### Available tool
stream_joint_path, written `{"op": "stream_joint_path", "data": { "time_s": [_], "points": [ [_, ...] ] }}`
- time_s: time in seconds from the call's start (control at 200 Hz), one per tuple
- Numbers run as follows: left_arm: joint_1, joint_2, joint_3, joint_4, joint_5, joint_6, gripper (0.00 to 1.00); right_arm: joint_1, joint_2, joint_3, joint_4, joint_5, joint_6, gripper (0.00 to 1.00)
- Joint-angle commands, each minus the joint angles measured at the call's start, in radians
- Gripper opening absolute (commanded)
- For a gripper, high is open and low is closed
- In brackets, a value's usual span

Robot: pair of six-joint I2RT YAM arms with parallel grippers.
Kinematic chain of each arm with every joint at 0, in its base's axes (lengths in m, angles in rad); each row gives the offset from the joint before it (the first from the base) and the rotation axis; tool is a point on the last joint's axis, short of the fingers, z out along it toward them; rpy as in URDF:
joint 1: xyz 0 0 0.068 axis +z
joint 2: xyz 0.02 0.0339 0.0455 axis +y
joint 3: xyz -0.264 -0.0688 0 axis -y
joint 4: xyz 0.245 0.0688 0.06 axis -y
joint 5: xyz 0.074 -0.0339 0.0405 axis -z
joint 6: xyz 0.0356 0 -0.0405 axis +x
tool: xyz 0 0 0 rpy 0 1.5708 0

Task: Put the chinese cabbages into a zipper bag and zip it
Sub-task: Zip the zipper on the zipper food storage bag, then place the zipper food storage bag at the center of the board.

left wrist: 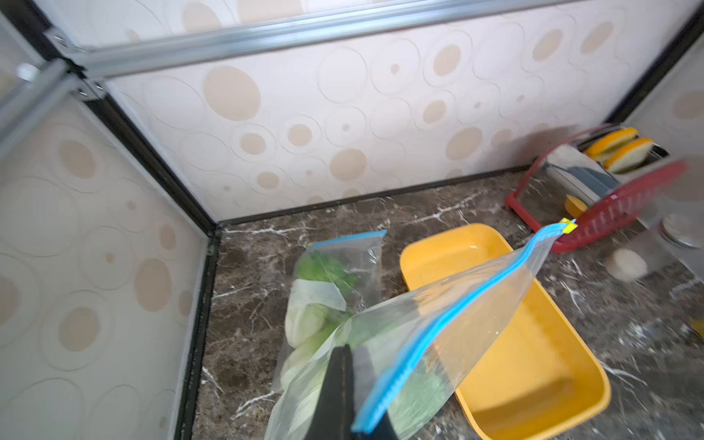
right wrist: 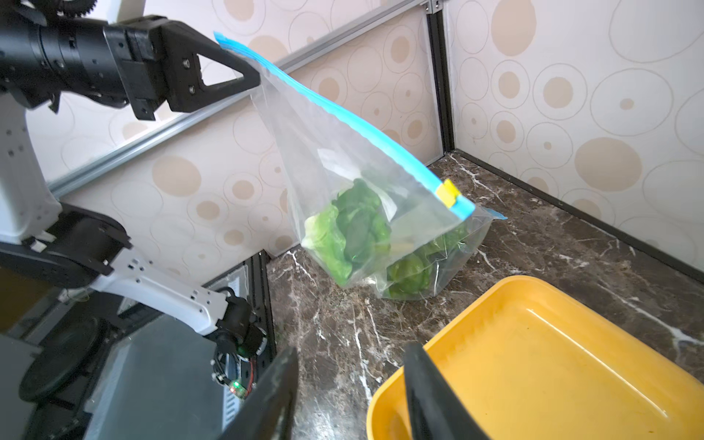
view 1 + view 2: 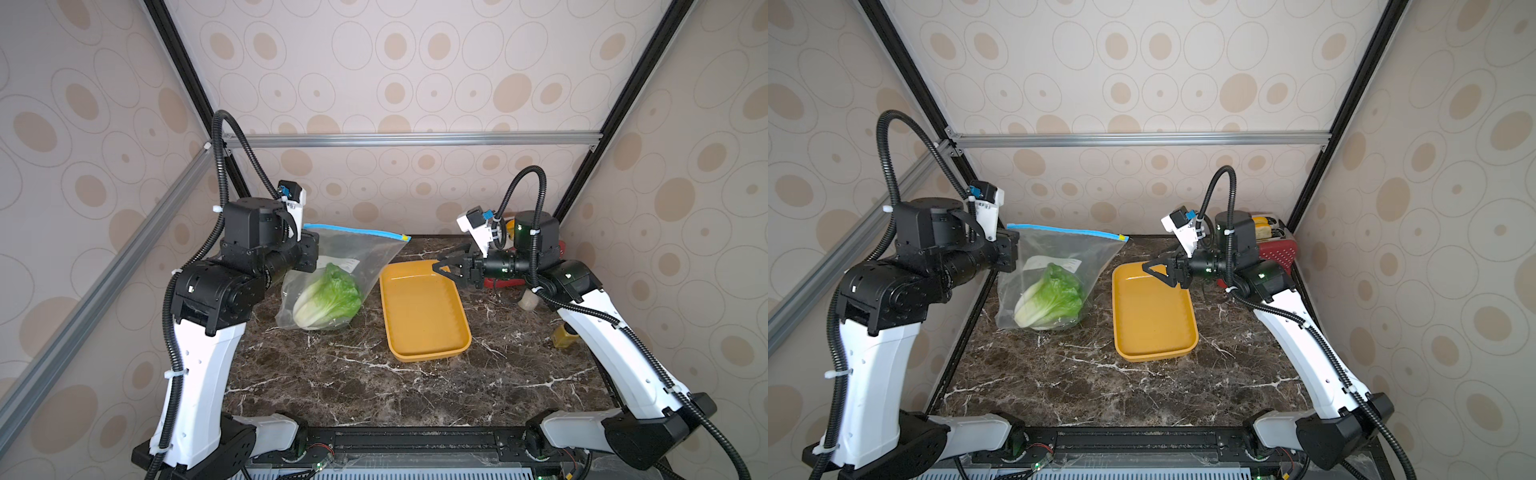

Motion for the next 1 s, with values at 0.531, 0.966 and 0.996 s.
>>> {"op": "stream_joint_path", "data": {
  "time_s": [0.531, 0.966, 0.996],
  "points": [
    [0.440, -0.008, -0.210, 0.153, -0.192, 0.055, 0.00, -0.002, -0.006, -0.084, 0.011, 0.124, 0.028, 0.64],
    [0.155, -0.337, -1.042, 0.392, -0.168, -0.249, 0.00, -0.007, -0.003, -0.127, -0.050, 0.237, 0.040, 0.66],
    [0.138, -0.361, -1.068, 0.391, -0.160, -0.270, 0.00, -0.008, -0.010, -0.132, -0.056, 0.254, 0.039, 0.66]
  ]
}}
